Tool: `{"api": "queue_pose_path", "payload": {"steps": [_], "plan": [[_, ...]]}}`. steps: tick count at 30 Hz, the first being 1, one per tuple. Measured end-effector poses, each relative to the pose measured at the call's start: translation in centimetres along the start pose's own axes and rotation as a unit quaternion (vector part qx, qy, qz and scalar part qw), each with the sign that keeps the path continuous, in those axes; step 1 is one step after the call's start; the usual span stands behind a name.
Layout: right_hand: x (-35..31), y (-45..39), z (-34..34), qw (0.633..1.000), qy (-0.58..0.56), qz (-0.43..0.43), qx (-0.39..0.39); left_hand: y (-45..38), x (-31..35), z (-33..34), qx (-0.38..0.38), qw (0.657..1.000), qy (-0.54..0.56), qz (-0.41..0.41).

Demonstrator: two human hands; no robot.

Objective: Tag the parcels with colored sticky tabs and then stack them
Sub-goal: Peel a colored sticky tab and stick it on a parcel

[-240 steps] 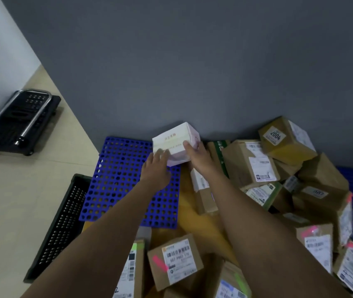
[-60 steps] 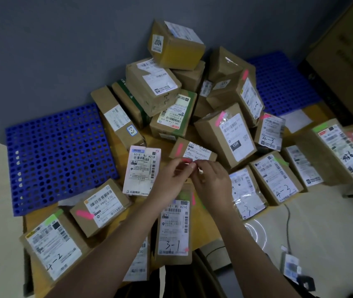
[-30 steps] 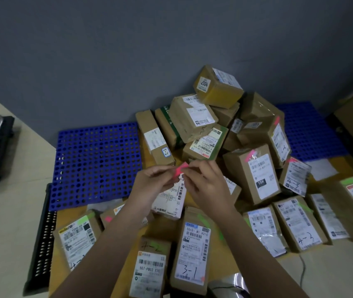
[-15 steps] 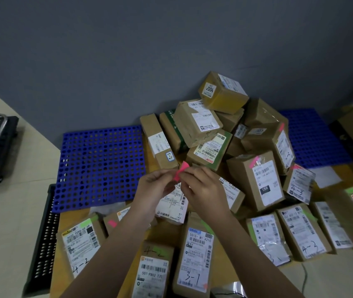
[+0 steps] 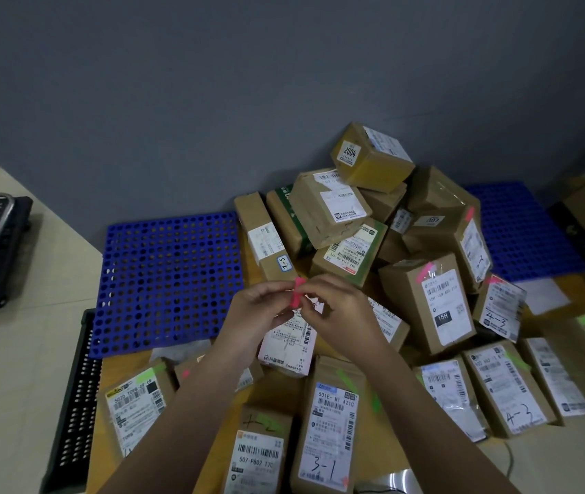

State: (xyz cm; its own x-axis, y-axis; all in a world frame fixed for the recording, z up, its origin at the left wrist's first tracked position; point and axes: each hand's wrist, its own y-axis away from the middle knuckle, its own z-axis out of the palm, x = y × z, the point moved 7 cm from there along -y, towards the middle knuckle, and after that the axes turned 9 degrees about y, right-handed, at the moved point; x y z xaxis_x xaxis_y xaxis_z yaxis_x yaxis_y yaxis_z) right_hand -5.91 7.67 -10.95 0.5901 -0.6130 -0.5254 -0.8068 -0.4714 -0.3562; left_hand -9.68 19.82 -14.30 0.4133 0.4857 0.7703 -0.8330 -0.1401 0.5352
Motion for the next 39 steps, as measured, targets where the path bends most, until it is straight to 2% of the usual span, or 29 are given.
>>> {"api": "queue_pose_path", "payload": {"steps": [5,8,14,20,23,26,28,31,33,36,39], "plan": [[-0.8,0.3,0.1,0.992,0.096,-0.083,0.004,-0.1,-0.3,-0.2,0.015,1.000,-0.001,0.008],[-0.6,0.6,0.0,0.990,0.104,-0.090,0.010,-0.2,-0.3,0.0,0.009,1.000,-0.004,0.003],[0.0,0.3,-0.6,0.998,0.031,-0.024,0.051,-0.6,-0.4,0.3,0.007,0.999,0.045,-0.022],[1.1,-0.4,-0.7,0.998,-0.048,0.043,0.003,-0.9,-0.3,0.4,-0.003,1.000,0.016,-0.012],[1.2,-0.3,-1.3,0.990,-0.113,0.087,0.018,-0.9,0.3,0.3,0.010,0.998,-0.054,0.029],[1.6,-0.4,-1.3,0.976,-0.165,0.143,0.021,-0.5,1.4,1.0,-0.016,0.985,-0.142,0.095],[1.8,-0.4,-1.2,0.978,-0.151,0.142,0.020,-0.4,1.8,1.3,-0.023,0.975,-0.178,0.130],[1.5,-0.4,-1.6,0.989,-0.105,0.089,0.054,-0.7,2.0,0.5,0.035,0.965,-0.213,0.151],[0.8,-0.4,-2.1,0.994,-0.061,0.034,0.089,-0.9,1.3,-0.1,0.054,0.980,-0.165,0.093],[0.2,-0.2,-2.1,0.993,-0.040,-0.016,0.110,-0.7,0.4,0.8,0.004,1.000,-0.016,-0.012],[0.1,0.0,-1.6,0.996,-0.028,-0.029,0.084,-0.6,0.8,1.0,0.000,1.000,0.003,-0.007]]}}
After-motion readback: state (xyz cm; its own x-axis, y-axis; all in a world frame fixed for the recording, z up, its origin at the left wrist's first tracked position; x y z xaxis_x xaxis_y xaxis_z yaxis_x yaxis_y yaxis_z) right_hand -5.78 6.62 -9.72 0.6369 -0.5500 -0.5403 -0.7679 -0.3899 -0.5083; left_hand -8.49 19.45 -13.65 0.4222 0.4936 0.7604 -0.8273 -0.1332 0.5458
